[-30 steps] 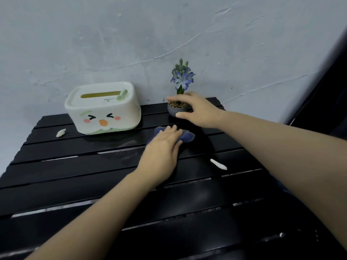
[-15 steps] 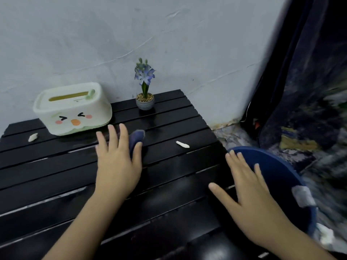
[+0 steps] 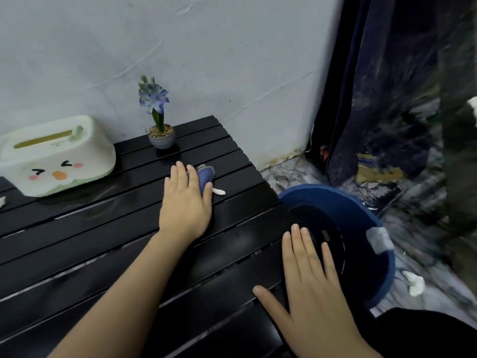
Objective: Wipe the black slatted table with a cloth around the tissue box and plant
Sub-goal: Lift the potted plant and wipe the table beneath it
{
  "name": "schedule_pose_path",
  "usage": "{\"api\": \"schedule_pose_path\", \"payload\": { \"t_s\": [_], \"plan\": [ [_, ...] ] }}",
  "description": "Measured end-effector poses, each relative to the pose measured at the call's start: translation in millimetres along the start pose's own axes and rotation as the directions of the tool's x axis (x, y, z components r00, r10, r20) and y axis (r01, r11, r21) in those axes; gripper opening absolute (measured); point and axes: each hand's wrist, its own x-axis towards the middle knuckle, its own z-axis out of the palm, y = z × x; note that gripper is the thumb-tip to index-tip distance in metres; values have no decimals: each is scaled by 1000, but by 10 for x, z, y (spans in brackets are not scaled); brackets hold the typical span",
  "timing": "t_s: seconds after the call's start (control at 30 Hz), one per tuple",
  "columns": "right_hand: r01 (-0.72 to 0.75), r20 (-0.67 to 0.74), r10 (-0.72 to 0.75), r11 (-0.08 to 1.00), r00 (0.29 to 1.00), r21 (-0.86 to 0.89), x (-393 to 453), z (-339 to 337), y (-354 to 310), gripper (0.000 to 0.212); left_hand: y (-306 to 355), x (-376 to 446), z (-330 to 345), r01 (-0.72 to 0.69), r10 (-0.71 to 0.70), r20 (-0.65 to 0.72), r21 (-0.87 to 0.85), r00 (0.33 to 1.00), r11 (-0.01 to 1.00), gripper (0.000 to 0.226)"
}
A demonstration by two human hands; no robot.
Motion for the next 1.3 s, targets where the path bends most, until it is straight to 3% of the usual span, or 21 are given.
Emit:
{"api": "schedule_pose_path", "payload": {
  "t_s": [0.23,0.4,0.47,0.57,0.67,0.73,0.83,0.93,1.0,1.1,1.2,1.3],
  "plan": [
    [4,-1,-4,1000,1000,-5,10,38,5,96,659,183,133,-354,367,146,-111,919,929,62],
    [3,-18,-3,1000,1000,-16,17,80,0,96,1120,255,280,-454,495,203,-217,845,864,61],
    [1,-28,-1,1000,1000,-8,19,86,-3,96,1246,317,274,-369,488,241,-407,839,835,59],
    [-1,-36,1,1000,999,-3,23,78,-6,96,1263,340,143,-30,315,236,-758,919,652,44],
    [10,-34,-10,1000,999,1,17,67,-2,96,1072,375,-6,177,215,290,-887,933,427,42],
    [19,-27,-19,1000,999,6,8,61,6,95,865,338,-165,173,147,238,-919,960,353,35],
    [27,-19,-27,999,999,36,-6,47,7,95,406,123,-414,90,53,128,-885,990,456,26],
    [37,-10,-37,997,999,62,-18,24,10,95,-207,-318,-640,24,-4,32,-656,999,755,39],
    [62,0,-62,995,998,76,-33,-2,39,95,-561,-703,-711,85,-88,17,-504,996,860,56],
    [85,14,-86,992,996,92,-96,-31,128,98,-779,-1241,-615,72,-54,54,-419,997,905,61],
    [52,11,-54,995,999,82,-173,-46,189,99,-715,-1448,-414,-139,147,63,-118,987,983,66],
    [41,12,-42,997,999,64,-197,-31,178,99,-387,-1322,-315,-241,243,85,-33,966,970,65]
  ]
}}
